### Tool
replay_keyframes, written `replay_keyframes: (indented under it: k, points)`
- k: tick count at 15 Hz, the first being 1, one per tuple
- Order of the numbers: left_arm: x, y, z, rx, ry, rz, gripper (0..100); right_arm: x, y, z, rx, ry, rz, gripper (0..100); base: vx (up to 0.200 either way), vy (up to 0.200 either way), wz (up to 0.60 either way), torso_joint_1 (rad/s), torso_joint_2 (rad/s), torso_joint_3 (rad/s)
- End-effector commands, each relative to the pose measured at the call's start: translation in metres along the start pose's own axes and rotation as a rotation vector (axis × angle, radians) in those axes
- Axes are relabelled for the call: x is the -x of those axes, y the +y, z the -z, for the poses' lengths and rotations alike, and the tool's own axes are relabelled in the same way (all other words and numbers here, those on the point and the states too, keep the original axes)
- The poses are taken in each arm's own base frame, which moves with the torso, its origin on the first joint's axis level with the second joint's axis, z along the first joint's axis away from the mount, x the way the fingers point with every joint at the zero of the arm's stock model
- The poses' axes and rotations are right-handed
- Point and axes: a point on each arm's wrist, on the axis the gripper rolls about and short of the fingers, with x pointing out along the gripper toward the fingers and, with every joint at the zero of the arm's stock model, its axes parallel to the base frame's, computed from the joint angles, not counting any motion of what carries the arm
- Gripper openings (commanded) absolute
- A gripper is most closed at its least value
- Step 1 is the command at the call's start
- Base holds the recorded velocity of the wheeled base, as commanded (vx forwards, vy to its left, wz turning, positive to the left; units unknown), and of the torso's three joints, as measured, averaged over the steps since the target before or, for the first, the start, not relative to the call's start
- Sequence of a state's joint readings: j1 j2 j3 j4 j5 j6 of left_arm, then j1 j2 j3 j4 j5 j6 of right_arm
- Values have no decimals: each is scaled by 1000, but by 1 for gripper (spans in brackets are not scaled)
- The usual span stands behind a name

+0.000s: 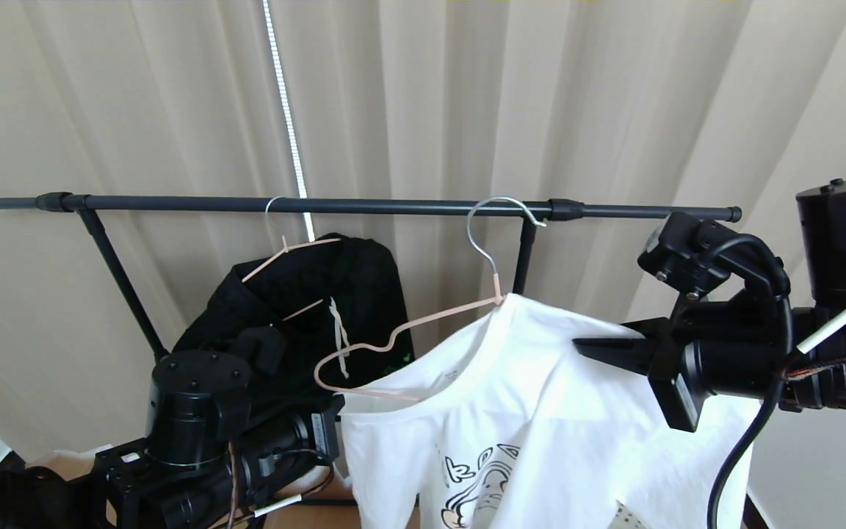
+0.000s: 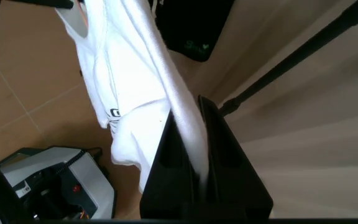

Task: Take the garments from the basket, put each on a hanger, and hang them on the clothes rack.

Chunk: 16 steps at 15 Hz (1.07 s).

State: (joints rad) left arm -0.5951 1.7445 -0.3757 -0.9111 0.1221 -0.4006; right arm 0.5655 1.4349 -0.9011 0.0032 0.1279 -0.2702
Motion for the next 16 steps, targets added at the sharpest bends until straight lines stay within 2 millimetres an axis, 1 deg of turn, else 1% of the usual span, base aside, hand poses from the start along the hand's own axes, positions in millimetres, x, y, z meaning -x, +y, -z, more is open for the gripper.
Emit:
replay_keyframes:
  k: [1,3,6,9,10,14,16]
  points:
    - [3,5,-6,-28,-26,-17,0,9,-2,15,-14,-37,18,0,0,0,0,0,0,0]
    - [3,7,-13,-23,-52,-20,0,5,-4,22,-14,-48,33,0,0,0,0,0,0,0]
    - [3,13,-19,-33,-74,-44,0,5,-10,23,-26,-51,57,0,0,0,0,0,0,0]
    - [2,20,-29,-33,-109,-68,0,5,-11,27,-29,-32,66,0,0,0,0,0,0,0]
    - [4,19,-31,-34,-119,-64,0,4,-11,28,-27,-29,65,0,0,0,0,0,0,0]
    - [25,11,-48,-61,-212,-21,0,-6,-12,31,-33,1,58,0,0,0,0,0,0,0]
    - [31,3,-53,-92,-239,7,0,-10,-11,31,-35,7,51,0,0,0,0,0,0,0]
